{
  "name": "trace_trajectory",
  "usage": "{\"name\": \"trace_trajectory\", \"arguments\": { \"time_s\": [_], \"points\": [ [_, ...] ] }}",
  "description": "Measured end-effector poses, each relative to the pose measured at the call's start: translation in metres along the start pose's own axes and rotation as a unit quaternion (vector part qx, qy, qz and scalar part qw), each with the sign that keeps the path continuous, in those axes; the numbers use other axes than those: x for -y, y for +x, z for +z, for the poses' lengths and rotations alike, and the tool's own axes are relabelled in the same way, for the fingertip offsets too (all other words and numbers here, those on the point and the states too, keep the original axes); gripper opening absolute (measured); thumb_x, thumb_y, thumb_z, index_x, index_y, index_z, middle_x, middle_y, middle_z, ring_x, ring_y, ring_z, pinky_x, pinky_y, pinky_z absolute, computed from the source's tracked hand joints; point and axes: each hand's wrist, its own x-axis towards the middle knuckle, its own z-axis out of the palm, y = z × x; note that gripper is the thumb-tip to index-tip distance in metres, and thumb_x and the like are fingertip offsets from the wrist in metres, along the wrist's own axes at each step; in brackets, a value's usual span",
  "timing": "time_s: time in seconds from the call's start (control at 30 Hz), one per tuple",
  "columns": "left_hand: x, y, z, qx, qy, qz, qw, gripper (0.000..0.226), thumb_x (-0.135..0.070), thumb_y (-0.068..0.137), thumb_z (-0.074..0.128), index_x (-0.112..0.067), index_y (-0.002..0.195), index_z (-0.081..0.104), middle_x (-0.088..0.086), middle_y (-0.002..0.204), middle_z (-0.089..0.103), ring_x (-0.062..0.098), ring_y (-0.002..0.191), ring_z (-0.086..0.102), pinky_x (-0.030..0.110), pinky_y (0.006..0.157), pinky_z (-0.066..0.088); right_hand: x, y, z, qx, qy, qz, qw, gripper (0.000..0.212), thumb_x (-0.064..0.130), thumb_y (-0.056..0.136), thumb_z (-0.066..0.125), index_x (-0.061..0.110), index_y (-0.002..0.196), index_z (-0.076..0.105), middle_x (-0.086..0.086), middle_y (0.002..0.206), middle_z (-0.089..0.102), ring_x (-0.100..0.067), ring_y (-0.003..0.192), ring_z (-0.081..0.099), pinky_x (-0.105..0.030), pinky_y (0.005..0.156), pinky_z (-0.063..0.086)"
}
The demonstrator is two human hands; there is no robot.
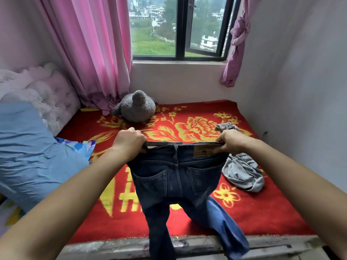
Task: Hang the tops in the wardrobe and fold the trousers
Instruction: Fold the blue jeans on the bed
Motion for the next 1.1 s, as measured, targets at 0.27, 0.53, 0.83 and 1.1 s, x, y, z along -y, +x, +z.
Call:
{"name": "trace_trajectory", "arguments": {
  "time_s": [0.27, 0.53, 0.83, 1.1],
  "points": [
    [0.004, 0.083, 0.054, 0.232, -0.263, -0.159, 0.923, 0.018, -0.039, 0.095, 0.057, -0.03, 0.102, 0.07, -0.002, 0.087, 0.065, 0.022, 0.077, 0.066, 0.03, 0.058, 0.05, -0.025, 0.11, 0.014, 0.065, 0.065, 0.037, 0.995, 0.01, 0.025, 0.095, 0.067, 0.016, 0.097, 0.07, -0.009, 0.081, 0.074, -0.02, 0.057, 0.073, -0.031, 0.051, 0.059],
    [0.058, 0.247, 0.063, 0.031, -0.647, -0.313, 0.695, 0.016, -0.009, 0.098, 0.059, -0.017, 0.101, 0.072, 0.003, 0.084, 0.06, 0.021, 0.079, 0.055, 0.036, 0.055, 0.058, -0.031, 0.285, -0.062, -0.125, 0.291, 0.069, 0.946, 0.021, 0.012, 0.082, 0.077, 0.015, 0.103, 0.079, -0.009, 0.102, 0.075, -0.025, 0.098, 0.072, -0.043, 0.089, 0.059],
    [0.15, 0.397, -0.086, -0.34, -0.556, -0.236, 0.721, 0.023, -0.021, 0.085, 0.066, -0.023, 0.105, 0.077, -0.006, 0.103, 0.075, 0.005, 0.097, 0.067, 0.031, 0.092, 0.055, 0.007, 0.337, -0.279, -0.476, 0.296, -0.12, 0.82, 0.018, 0.025, 0.092, 0.065, 0.028, 0.109, 0.07, 0.008, 0.102, 0.061, -0.003, 0.097, 0.056, -0.008, 0.086, 0.04],
    [0.174, 0.384, -0.206, -0.453, -0.462, -0.143, 0.749, 0.032, -0.019, 0.09, 0.058, -0.017, 0.118, 0.072, 0.002, 0.119, 0.071, 0.015, 0.118, 0.062, 0.03, 0.103, 0.045, 0.021, 0.271, -0.365, -0.583, 0.249, -0.165, 0.755, 0.036, 0.026, 0.098, 0.053, 0.016, 0.131, 0.065, -0.004, 0.132, 0.059, -0.012, 0.122, 0.054, -0.009, 0.105, 0.033]
  ]
}}
